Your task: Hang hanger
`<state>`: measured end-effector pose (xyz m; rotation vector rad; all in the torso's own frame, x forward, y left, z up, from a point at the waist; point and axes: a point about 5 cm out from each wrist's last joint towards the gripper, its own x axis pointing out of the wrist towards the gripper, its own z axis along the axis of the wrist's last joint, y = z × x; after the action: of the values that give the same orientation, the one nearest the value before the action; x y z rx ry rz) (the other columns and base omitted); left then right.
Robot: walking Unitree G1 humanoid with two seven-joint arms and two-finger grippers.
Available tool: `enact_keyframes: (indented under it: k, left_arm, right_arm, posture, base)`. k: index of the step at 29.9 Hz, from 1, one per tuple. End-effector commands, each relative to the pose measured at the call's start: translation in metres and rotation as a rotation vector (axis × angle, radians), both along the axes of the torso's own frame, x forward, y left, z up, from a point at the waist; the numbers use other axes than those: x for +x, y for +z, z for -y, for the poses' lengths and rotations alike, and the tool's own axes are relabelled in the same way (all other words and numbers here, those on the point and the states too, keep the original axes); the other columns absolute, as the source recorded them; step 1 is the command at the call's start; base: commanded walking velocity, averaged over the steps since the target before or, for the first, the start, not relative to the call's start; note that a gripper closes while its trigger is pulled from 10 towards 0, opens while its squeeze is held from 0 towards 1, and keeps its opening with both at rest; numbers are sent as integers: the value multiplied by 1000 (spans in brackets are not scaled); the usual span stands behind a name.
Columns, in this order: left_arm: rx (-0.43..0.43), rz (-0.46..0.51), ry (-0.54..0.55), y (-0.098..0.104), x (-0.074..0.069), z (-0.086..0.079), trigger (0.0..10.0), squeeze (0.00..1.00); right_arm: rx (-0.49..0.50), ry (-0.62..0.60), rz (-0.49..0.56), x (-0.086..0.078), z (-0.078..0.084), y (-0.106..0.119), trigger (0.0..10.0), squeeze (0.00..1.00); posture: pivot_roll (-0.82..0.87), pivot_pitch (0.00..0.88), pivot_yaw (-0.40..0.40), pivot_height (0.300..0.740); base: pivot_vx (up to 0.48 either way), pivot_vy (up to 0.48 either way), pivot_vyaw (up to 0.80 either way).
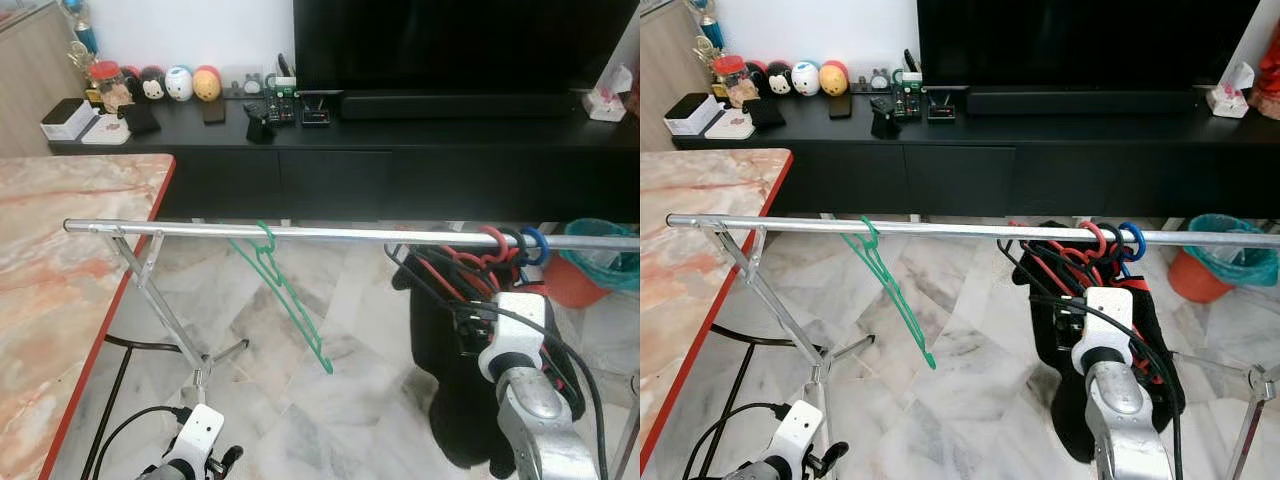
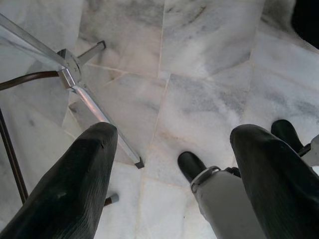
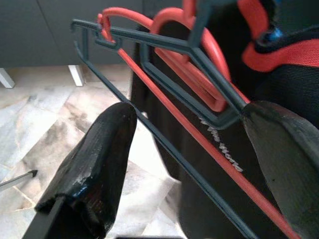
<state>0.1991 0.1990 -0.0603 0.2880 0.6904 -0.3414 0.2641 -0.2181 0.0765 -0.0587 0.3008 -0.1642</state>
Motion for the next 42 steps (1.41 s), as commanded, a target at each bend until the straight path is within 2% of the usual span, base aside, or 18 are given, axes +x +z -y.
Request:
enact_keyframes:
  k: [1, 20, 25, 27, 31, 34, 38, 42]
  left_arm:
    - [6, -1, -7, -1, -2, 0, 10000, 0]
    - [3, 4, -11, 0, -3, 0, 10000, 0]
    - [1, 6, -8, 0, -3, -1, 10000, 0]
    - [0, 5, -7, 0, -3, -1, 10000, 0]
    - [0, 5, -7, 0, -3, -1, 10000, 0]
    - [1, 5, -9, 0, -3, -1, 10000, 0]
    - [0, 5, -6, 1, -2, -1, 10000, 0]
    - [1, 5, -5, 0, -3, -1, 10000, 0]
  right_arm:
    - [2, -14, -2, 2, 4, 1, 10000, 0]
    - [20, 1, 24, 5, 0, 1, 10000, 0]
    - [-4, -76, 100, 4, 10, 11, 10000, 0]
    - [-11, -152, 137, 0, 18, 15, 10000, 0]
    - [-37, -223, 61, -8, 29, 4, 10000, 0]
    - [-6, -233, 0, -12, 31, -6, 10000, 0]
    - [36, -229, -65, -15, 28, -16, 10000, 0]
    - [46, -212, -65, -14, 25, -17, 10000, 0]
  posture:
    - [-26, 45, 12, 740]
    - [-22, 46, 13, 740]
    - [-23, 51, 14, 740]
    - [-25, 52, 14, 740]
    - [-25, 52, 14, 740]
    - [-25, 56, 16, 740]
    - [-23, 59, 15, 740]
    - [-23, 59, 15, 740]
  base:
    - [0, 0, 0]
    - [0, 0, 0]
    - [0, 0, 0]
    - [0, 0, 0]
    - [0, 0, 0]
    - [0, 0, 0]
    - [0, 0, 0]
    - [0, 0, 0]
